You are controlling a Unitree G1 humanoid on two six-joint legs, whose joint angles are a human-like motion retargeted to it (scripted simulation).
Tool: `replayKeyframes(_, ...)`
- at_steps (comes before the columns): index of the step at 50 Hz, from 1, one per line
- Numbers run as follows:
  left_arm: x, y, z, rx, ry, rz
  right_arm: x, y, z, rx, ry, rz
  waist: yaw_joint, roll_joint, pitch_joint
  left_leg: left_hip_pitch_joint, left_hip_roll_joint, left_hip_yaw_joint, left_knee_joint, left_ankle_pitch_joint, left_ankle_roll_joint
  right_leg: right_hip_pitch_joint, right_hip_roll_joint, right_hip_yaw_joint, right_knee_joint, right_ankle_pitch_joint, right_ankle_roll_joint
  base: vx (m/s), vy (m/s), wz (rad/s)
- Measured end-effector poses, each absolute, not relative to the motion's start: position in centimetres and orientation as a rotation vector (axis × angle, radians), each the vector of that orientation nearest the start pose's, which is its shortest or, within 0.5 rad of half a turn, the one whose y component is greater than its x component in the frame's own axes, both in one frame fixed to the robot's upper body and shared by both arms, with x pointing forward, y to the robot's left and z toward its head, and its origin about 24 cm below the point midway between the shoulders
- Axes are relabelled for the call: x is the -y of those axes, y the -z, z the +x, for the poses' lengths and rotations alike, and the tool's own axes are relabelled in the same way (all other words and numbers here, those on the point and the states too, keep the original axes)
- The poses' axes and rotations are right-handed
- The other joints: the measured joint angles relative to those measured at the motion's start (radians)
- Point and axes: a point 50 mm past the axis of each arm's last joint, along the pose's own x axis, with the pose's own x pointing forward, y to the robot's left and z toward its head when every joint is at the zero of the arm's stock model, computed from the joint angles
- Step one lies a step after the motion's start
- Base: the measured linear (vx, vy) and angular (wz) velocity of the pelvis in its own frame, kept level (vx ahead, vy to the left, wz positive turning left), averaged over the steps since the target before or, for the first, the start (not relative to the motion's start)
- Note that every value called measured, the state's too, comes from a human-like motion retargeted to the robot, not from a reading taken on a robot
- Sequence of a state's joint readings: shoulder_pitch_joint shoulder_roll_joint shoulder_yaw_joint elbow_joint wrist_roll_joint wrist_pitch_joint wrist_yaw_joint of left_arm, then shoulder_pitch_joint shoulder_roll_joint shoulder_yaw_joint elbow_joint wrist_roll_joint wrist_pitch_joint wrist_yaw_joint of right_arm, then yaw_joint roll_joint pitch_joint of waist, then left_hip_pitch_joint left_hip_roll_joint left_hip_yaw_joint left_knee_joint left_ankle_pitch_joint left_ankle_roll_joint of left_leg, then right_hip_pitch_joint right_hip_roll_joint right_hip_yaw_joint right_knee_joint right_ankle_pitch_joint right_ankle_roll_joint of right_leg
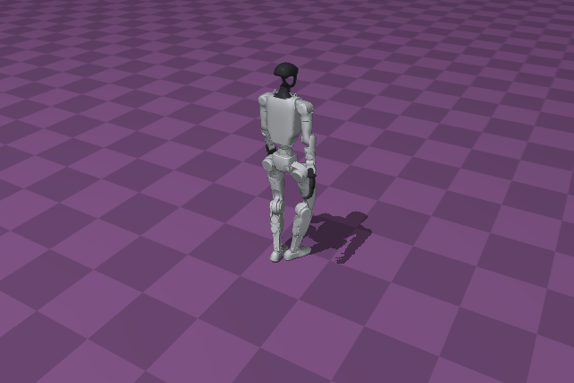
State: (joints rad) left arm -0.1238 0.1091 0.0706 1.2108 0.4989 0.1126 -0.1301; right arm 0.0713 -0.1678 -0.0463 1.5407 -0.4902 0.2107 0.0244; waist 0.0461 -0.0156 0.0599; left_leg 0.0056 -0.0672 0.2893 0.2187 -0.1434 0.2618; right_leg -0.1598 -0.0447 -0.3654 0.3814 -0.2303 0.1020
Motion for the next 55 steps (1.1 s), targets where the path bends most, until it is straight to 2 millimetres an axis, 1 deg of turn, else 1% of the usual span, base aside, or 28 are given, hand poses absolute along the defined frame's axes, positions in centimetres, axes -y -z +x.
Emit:
replayKeyframes(3,-19.9,15.7,13.4,-1.218,0.261,0.475,21.4,17.3,-3.9,-1.847,-0.158,-0.285,-0.010,-0.024,0.011,0.038,-0.011,0.010,0.003,-0.030,0.000,0.013,-0.002,0.022,-0.086,0.011,-0.031,0.24,-0.18,0.17)
replayKeyframes(5,-20.3,15.7,13.1,-1.230,0.259,0.491,20.6,17.5,-3.9,-1.833,-0.143,-0.182,-0.013,-0.039,0.012,0.052,-0.009,0.011,0.026,-0.055,0.000,0.036,-0.005,-0.011,-0.121,0.020,-0.086,0.29,-0.22,0.13)
replayKeyframes(6,-20.5,15.9,12.7,-1.248,0.257,0.491,20.2,17.5,-3.8,-1.829,-0.145,-0.164,-0.004,-0.043,0.007,0.053,0.001,0.027,0.050,-0.070,0.000,0.063,-0.012,-0.088,-0.127,-0.012,-0.096,0.34,-0.30,-0.03)
replayKeyframes(7,-20.7,16.0,12.2,-1.265,0.254,0.489,20.0,17.6,-3.5,-1.823,-0.148,-0.152,-0.001,-0.050,0.006,0.054,0.011,0.040,0.080,-0.084,0.000,0.080,-0.011,-0.110,-0.131,-0.033,-0.103,0.39,-0.38,0.08)
replayKeyframes(8,-20.8,16.1,11.7,-1.282,0.250,0.485,19.8,17.6,-3.2,-1.815,-0.151,-0.151,-0.007,-0.060,0.014,0.054,0.019,0.047,0.120,-0.095,0.000,0.075,0.006,-0.023,-0.130,-0.033,-0.102,0.34,-0.34,0.23)
replayKeyframes(9,-20.8,16.3,11.1,-1.299,0.243,0.478,19.8,17.7,-2.8,-1.808,-0.155,-0.154,-0.002,-0.065,0.022,0.051,0.031,0.061,0.168,-0.088,0.000,0.084,0.011,0.000,-0.133,-0.042,-0.104,0.29,-0.27,0.21)
replayKeyframes(10,-20.8,16.4,10.5,-1.317,0.236,0.469,19.7,17.7,-2.4,-1.802,-0.159,-0.158,0.008,-0.068,0.030,0.044,0.046,0.078,0.220,-0.074,0.000,0.101,0.010,-0.008,-0.137,-0.054,-0.108,0.27,-0.18,0.12)
replayKeyframes(13,-20.7,17.0,8.4,-1.367,0.205,0.416,19.6,17.8,-0.5,-1.759,-0.190,-0.183,0.006,-0.069,0.034,-0.042,0.091,0.072,0.426,0.024,0.000,0.136,0.005,-0.039,-0.174,-0.069,-0.117,0.23,-0.09,0.28)
replayKeyframes(14,-20.7,17.1,7.6,-1.384,0.193,0.398,19.5,17.8,0.3,-1.739,-0.197,-0.194,0.006,-0.069,0.033,-0.078,0.095,0.061,0.486,0.021,0.000,0.141,0.007,-0.035,-0.186,-0.068,-0.120,0.11,0.00,0.38)
replayKeyframes(15,-20.7,17.2,6.9,-1.400,0.182,0.382,19.4,17.8,1.2,-1.717,-0.202,-0.207,0.007,-0.070,0.031,-0.114,0.096,0.049,0.543,-0.001,0.000,0.144,0.007,-0.033,-0.198,-0.066,-0.124,0.17,-0.13,0.23)
replayKeyframes(18,-20.8,17.6,4.5,-1.473,0.156,0.339,18.9,17.8,3.6,-1.642,-0.205,-0.240,0.038,-0.082,0.038,-0.147,0.158,0.100,0.628,-0.186,0.000,0.184,0.014,-0.025,-0.235,-0.079,-0.144,0.26,-0.17,0.09)
replayKeyframes(20,-20.6,17.7,3.5,-1.524,0.141,0.298,18.5,17.7,5.8,-1.572,-0.207,-0.268,0.039,-0.079,0.036,-0.196,0.162,0.122,0.628,-0.257,0.000,0.193,0.009,-0.048,-0.259,-0.075,-0.136,0.05,0.21,0.55)
replayKeyframes(21,-20.5,17.8,2.9,-1.554,0.143,0.278,18.2,17.6,6.7,-1.540,-0.217,-0.278,0.038,-0.078,0.032,-0.227,0.134,0.113,0.603,-0.261,0.000,0.192,0.000,-0.064,-0.270,-0.067,-0.125,-0.04,0.41,0.83)
replayKeyframes(22,-20.3,17.8,2.3,-1.583,0.148,0.258,17.9,17.6,7.5,-1.510,-0.228,-0.287,0.036,-0.078,0.027,-0.257,0.100,0.103,0.571,-0.259,0.000,0.191,-0.014,-0.080,-0.281,-0.058,-0.111,-0.08,0.51,1.01)
replayKeyframes(25,-19.7,17.9,1.0,-1.648,0.175,0.216,17.3,17.2,9.4,-1.429,-0.269,-0.324,-0.002,-0.086,0.001,-0.331,-0.034,0.075,0.414,-0.200,-0.007,0.173,-0.082,-0.148,-0.297,-0.042,-0.059,-0.04,0.42,1.35)
replayKeyframes(28,-19.7,17.9,0.4,-1.680,0.189,0.209,16.6,16.9,11.0,-1.373,-0.308,-0.408,-0.022,-0.083,-0.002,-0.361,-0.055,0.059,0.345,-0.202,-0.055,0.189,-0.073,-0.190,-0.309,-0.057,-0.047,0.16,0.09,0.82)
replayKeyframes(30,-19.6,17.9,0.2,-1.691,0.206,0.211,15.8,16.9,11.5,-1.335,-0.361,-0.476,-0.018,-0.074,0.004,-0.368,-0.068,0.037,0.310,-0.197,-0.075,0.216,-0.056,-0.209,-0.327,-0.062,-0.037,0.19,0.07,0.23)
replayKeyframes(32,-19.3,18.0,0.0,-1.697,0.232,0.215,14.9,16.9,11.3,-1.315,-0.427,-0.527,0.003,-0.073,0.006,-0.345,-0.076,0.013,0.253,-0.205,-0.083,0.246,-0.049,-0.214,-0.339,-0.067,-0.023,0.25,0.09,-0.16)
replayKeyframes(33,-19.1,18.0,-0.1,-1.696,0.246,0.218,14.5,17.0,11.2,-1.311,-0.456,-0.547,0.012,-0.080,0.006,-0.327,-0.091,0.004,0.248,-0.245,-0.057,0.261,-0.056,-0.221,-0.343,-0.068,-0.011,0.34,0.13,-0.15)
replayKeyframes(35,-19.0,18.0,-0.3,-1.692,0.271,0.224,14.0,17.1,10.8,-1.309,-0.507,-0.584,0.019,-0.084,-0.004,-0.274,-0.087,0.038,0.202,-0.294,-0.017,0.289,-0.057,-0.222,-0.349,-0.071,0.008,0.39,0.12,-0.02)
replayKeyframes(36,-19.0,18.0,-0.4,-1.691,0.273,0.224,13.9,17.1,10.7,-1.306,-0.524,-0.606,0.015,-0.086,-0.008,-0.266,-0.090,0.022,0.212,-0.314,-0.007,0.303,-0.053,-0.224,-0.349,-0.074,0.015,0.44,0.09,-0.04)
replayKeyframes(38,-19.3,18.0,-0.4,-1.694,0.262,0.226,13.6,17.1,10.5,-1.296,-0.544,-0.643,0.014,-0.094,-0.007,-0.266,-0.086,0.000,0.241,-0.342,0.000,0.325,-0.052,-0.228,-0.339,-0.076,0.029,0.36,-0.03,-0.33)
replayKeyframes(40,-19.8,17.9,-0.1,-1.698,0.248,0.242,13.5,17.2,10.2,-1.297,-0.546,-0.651,0.022,-0.095,-0.002,-0.241,-0.060,0.020,0.247,-0.364,0.000,0.336,-0.053,-0.248,-0.303,-0.070,0.048,0.29,-0.07,-0.50)
replayKeyframes(42,-20.2,17.8,0.6,-1.685,0.248,0.268,14.2,17.3,9.9,-1.317,-0.515,-0.638,0.043,-0.086,-0.002,-0.212,-0.043,0.036,0.218,-0.370,0.000,0.322,-0.060,-0.254,-0.232,-0.041,0.077,0.27,0.06,-0.48)
replayKeyframes(45,-20.6,17.7,2.2,-1.642,0.239,0.290,15.6,17.2,9.9,-1.327,-0.407,-0.641,0.033,-0.050,-0.001,-0.192,-0.002,0.023,0.189,-0.365,0.000,0.246,-0.057,-0.215,-0.053,0.060,0.062,0.16,0.08,-0.30)
replayKeyframes(47,-20.8,17.7,3.3,-1.616,0.221,0.308,16.6,17.2,9.8,-1.333,-0.326,-0.635,0.003,-0.016,0.003,-0.183,0.021,-0.014,0.166,-0.356,0.000,0.154,-0.056,-0.183,0.127,0.085,0.067,0.20,0.10,-0.12)
replayKeyframes(51,-21.3,17.3,5.9,-1.547,0.205,0.367,18.5,17.2,9.1,-1.379,-0.194,-0.568,-0.063,0.030,0.010,-0.170,0.045,-0.046,0.099,-0.329,0.000,-0.015,-0.072,-0.205,0.402,-0.048,0.070,0.12,0.07,0.03)
replayKeyframes(55,-21.7,16.7,9.2,-1.449,0.219,0.421,20.1,17.3,7.5,-1.460,-0.121,-0.472,-0.122,0.044,0.019,-0.155,0.041,-0.024,0.013,-0.303,-0.007,-0.185,-0.112,-0.213,0.520,-0.182,0.036,0.00,0.06,-0.05)
